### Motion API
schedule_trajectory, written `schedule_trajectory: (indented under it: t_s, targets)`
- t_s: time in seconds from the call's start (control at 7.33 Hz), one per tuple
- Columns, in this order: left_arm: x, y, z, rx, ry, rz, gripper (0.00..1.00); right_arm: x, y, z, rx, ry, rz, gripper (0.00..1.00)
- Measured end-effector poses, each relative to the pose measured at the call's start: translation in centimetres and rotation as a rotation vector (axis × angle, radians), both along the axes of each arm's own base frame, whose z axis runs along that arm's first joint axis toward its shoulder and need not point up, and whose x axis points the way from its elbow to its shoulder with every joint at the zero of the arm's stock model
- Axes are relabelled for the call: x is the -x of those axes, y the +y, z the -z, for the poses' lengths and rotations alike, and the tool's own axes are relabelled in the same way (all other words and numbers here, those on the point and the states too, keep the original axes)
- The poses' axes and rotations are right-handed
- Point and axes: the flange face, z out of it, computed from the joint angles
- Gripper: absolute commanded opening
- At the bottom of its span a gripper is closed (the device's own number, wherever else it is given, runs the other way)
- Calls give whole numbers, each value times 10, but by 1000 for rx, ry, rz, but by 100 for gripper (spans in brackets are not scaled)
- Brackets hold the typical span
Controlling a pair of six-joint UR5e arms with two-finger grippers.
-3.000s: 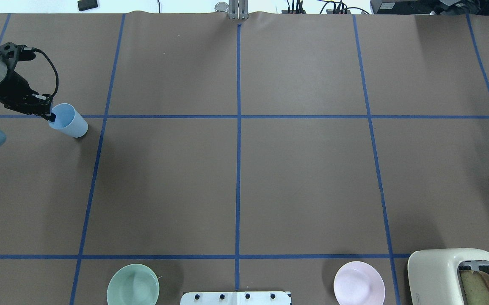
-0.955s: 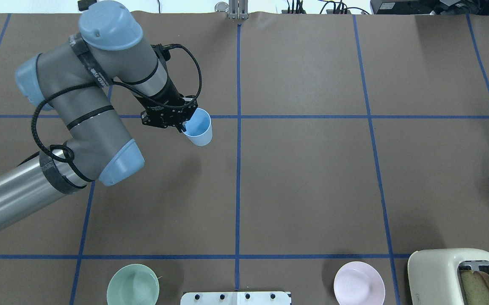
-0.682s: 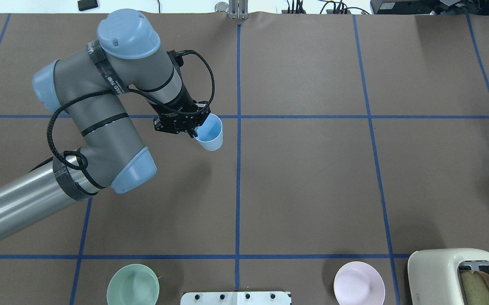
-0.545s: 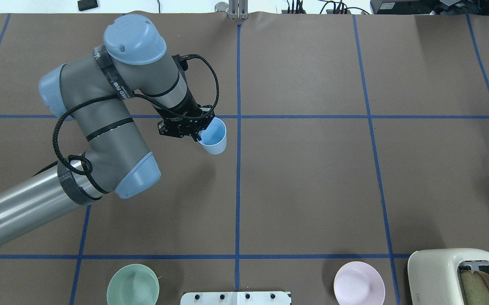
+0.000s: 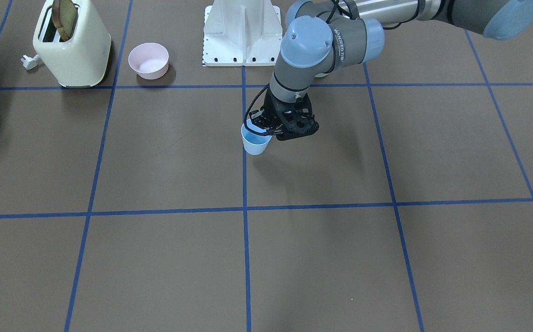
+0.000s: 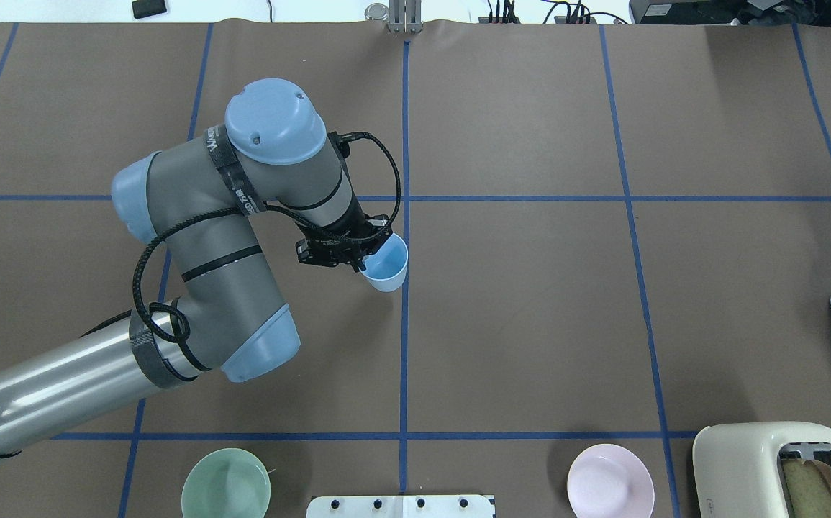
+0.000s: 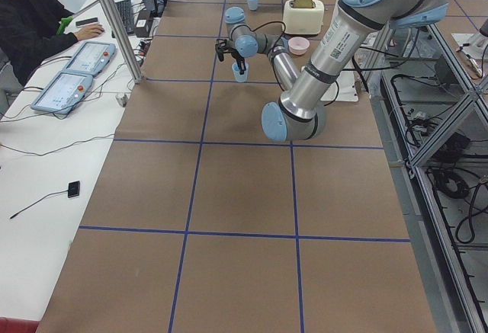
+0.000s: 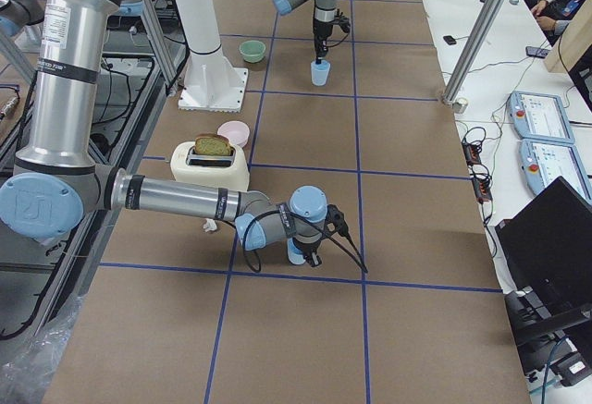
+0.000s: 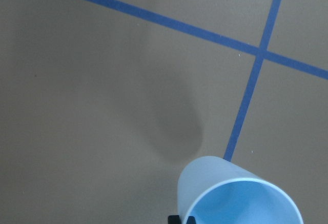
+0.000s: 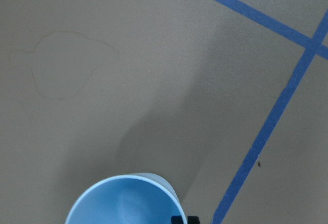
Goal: Stack blue cups with both arms
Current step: 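Carry the light-blue cup with the left gripper to the table center, then release the cup with the left gripper while the right gripper grasps the other cup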
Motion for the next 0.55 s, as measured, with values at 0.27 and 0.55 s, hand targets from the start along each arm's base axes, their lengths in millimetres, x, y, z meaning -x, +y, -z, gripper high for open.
schedule_trajectory:
  t_s: [0.27,0.55]
  targets:
    - [-16,4,2,8,-9,-1,0,3,-14,17,-21,-11,-1,0]
    - [-29,3,-5,1,-5,-4,3,0,-38,54,-10,-29,-17,0]
